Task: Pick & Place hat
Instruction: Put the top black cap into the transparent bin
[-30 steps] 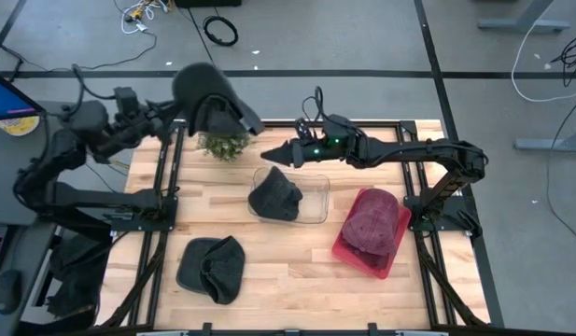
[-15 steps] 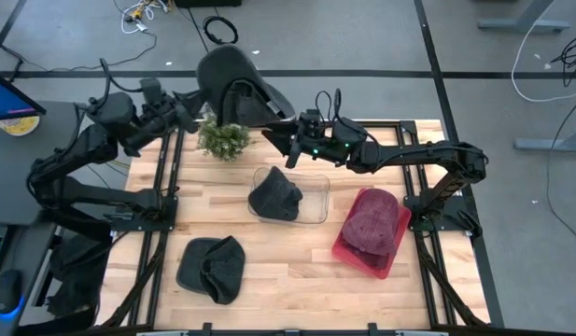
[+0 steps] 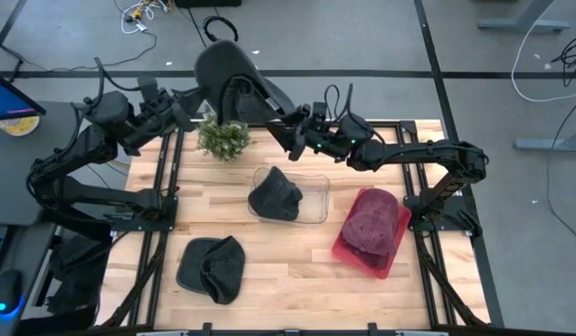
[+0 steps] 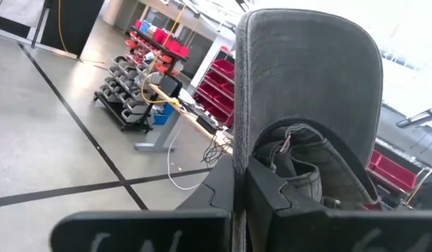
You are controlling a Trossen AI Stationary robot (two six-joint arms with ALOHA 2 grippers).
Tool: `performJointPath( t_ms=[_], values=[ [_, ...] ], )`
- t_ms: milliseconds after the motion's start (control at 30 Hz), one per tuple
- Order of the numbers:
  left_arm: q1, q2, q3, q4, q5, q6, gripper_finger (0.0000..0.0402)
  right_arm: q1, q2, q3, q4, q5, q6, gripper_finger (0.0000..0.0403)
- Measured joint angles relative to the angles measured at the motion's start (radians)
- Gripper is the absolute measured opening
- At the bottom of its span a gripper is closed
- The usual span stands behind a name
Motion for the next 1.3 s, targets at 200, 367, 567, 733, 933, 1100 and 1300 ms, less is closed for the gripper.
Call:
performJointPath(
  t_ms=[200, 367, 567, 733, 933, 1100, 1300],
  values=[
    [0.0, 0.0, 0.0, 0.036, 0.003, 0.005, 0.0014, 0.0, 0.0, 0.0, 0.043, 0.0, 0.007, 0.0357],
    [0.0, 0.007, 0.0, 0.045, 0.01, 0.011, 0.0014, 0.0, 0.0, 0.0, 0.079, 0.0, 0.016, 0.0357],
    [0.0, 0.037, 0.0, 0.056, 0.044, 0.007, 0.0014, 0.0, 0.0, 0.0, 0.124, 0.0, 0.047, 0.0357],
    [0.0, 0.08, -0.001, 0.095, 0.082, 0.019, 0.0014, 0.0, 0.0, 0.0, 0.124, 0.0, 0.045, 0.0353],
    [0.0, 0.101, 0.0, 0.099, 0.115, 0.026, 0.0014, 0.0, 0.0, 0.0, 0.128, 0.0, 0.042, 0.0329],
    [0.0, 0.1, 0.0, 0.101, 0.115, 0.026, 0.0021, -0.004, 0.0, 0.0, 0.127, 0.0, 0.077, 0.0261],
    [0.0, 0.097, 0.0, 0.124, 0.116, 0.025, 0.0079, -0.023, 0.0, 0.0, 0.118, 0.0, 0.118, 0.008]
  ],
)
